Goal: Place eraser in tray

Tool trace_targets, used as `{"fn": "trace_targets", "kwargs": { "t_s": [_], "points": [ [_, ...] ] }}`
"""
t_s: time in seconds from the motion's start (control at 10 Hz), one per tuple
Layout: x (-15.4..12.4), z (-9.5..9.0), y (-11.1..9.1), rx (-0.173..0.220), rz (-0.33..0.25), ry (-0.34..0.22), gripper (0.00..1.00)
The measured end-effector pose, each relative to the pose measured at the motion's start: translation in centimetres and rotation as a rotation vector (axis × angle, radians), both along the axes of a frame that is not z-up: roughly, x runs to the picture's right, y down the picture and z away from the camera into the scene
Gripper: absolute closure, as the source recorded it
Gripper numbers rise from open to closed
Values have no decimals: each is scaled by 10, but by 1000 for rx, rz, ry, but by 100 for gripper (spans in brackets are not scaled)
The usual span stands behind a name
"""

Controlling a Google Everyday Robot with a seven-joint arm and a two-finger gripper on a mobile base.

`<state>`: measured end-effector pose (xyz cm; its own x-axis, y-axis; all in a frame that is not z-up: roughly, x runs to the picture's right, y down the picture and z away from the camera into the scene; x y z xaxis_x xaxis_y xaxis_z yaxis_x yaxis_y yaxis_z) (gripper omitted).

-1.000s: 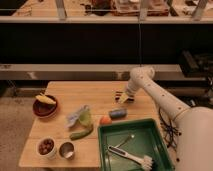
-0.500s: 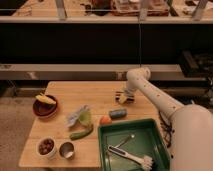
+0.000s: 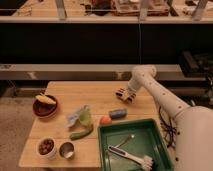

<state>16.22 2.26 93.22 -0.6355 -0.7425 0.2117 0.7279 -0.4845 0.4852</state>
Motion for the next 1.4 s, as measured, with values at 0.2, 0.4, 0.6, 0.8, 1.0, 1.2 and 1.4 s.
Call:
{"fn": "trace_targets", "kwargs": {
  "t_s": [0.2, 0.4, 0.6, 0.8, 1.0, 1.2, 1.4],
  "points": [
    [6, -32, -24, -22, 53, -28, 100],
    [16, -88, -45, -75, 125, -91, 100],
    [23, -116, -52, -104, 172, -124, 100],
    [20, -118, -53, -108, 174, -129, 100],
    [22, -116, -52, -109, 178, -126, 100],
    [26, -114, -40, -65, 168, -83, 100],
    [32, -132, -13, 7, 146, -11, 100]
  ]
}}
